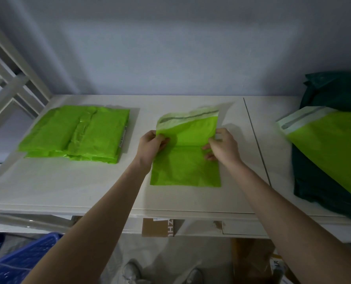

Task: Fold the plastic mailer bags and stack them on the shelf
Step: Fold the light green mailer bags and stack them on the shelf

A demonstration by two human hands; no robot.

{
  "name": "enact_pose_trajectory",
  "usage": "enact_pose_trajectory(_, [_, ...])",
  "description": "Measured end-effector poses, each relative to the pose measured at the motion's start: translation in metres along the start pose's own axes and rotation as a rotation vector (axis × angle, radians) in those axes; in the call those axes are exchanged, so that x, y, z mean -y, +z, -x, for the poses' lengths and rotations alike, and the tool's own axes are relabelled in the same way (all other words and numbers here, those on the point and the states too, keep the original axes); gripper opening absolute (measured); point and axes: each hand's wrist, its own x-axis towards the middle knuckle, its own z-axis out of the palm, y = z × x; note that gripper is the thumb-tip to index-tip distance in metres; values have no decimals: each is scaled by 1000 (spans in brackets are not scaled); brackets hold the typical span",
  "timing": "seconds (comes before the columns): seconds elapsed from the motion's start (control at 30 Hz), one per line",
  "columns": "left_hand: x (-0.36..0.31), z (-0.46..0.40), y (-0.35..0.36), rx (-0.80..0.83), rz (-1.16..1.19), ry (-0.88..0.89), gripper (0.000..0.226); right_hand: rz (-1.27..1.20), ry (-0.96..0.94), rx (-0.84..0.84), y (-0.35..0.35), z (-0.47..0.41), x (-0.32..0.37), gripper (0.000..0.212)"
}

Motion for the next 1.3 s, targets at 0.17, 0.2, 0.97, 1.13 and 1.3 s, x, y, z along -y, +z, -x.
enact_pose_trajectory(0.17, [-5,-1,-1,31,51,6,26,-315,126,50,-4,-4,8,29])
enact_pose_trajectory(0.2, [-6,-2,-1,34,71,-3,30,-368,167,61,-6,-4,10,33])
enact_pose_trajectory(0.97, [-7,-5,-6,49,-543,244,41,-65,58,92,-5,5,9,51])
enact_pose_trajectory(1.13, [-12,-1,-6,-142,-710,340,44,-33,24,85,-1,10,7,50])
enact_pose_trajectory(1.3, [-16,11,-10,-322,-841,329,43,10,-3,73,2,13,8,47])
